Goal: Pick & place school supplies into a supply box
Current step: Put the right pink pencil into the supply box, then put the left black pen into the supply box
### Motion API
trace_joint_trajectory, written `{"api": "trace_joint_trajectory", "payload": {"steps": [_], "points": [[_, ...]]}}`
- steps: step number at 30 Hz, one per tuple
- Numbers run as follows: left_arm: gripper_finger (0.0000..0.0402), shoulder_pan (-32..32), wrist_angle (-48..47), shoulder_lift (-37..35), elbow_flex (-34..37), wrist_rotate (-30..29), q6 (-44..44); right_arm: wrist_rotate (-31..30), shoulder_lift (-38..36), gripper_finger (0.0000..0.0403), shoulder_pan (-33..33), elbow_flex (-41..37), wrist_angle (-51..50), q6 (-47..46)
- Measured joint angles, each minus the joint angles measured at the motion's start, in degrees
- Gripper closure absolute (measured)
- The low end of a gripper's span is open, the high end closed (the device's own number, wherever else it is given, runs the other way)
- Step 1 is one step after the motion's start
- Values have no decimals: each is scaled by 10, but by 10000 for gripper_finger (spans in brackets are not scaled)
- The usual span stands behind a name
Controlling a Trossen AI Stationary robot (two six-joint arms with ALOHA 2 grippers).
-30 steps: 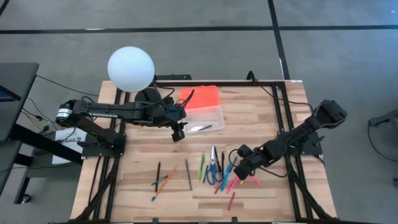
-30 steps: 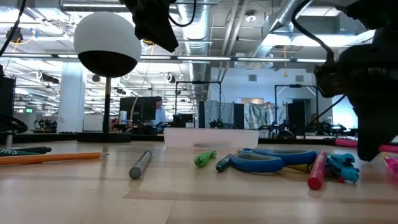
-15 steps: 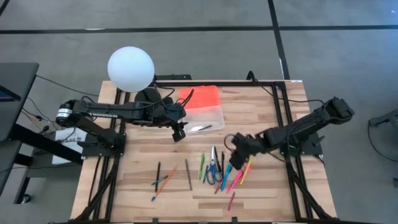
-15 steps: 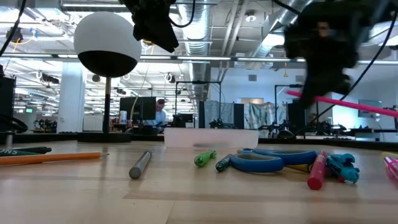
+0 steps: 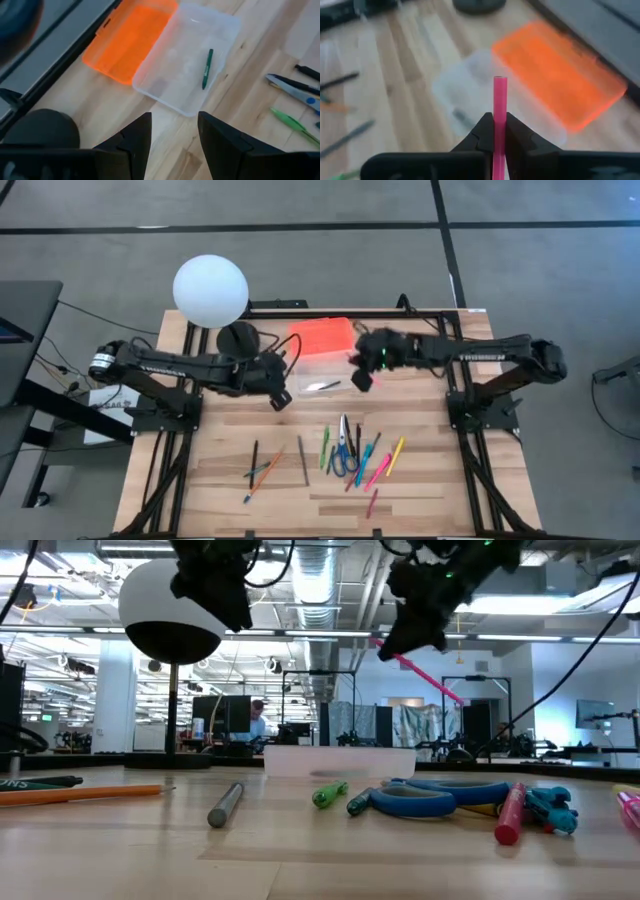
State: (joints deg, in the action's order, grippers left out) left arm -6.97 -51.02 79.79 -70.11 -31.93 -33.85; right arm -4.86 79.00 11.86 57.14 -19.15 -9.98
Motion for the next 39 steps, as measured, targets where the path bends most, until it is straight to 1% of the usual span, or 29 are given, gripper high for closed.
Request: {"api": "trace_joint_trajectory", "payload": {"steps": [5, 8, 13, 18, 22, 28, 30, 35, 39], "points": [[245, -40, -17, 0, 0, -53, -60, 78, 56, 395, 47, 27, 71, 15], [245, -59, -37, -1, 0, -75, -98, 95, 100, 391, 57, 53, 74, 29], [245, -84, -61, -1, 0, -90, -146, 125, 168, 396, 59, 110, 76, 86], [245, -103, -77, -1, 0, -118, -180, 162, 229, 388, 57, 142, 61, 129], [245, -116, -97, -1, 0, -125, -199, 163, 255, 385, 51, 152, 47, 167], [245, -124, -129, -1, 0, -146, -220, 150, 253, 391, 52, 152, 41, 205], [245, -124, -131, -1, 0, -150, -221, 149, 252, 381, 52, 152, 36, 210], [245, -124, -133, -1, 0, -158, -218, 150, 254, 342, 52, 152, -4, 212], [245, -124, -141, -1, 0, -164, -217, 139, 254, 317, 52, 152, -9, 205]]}}
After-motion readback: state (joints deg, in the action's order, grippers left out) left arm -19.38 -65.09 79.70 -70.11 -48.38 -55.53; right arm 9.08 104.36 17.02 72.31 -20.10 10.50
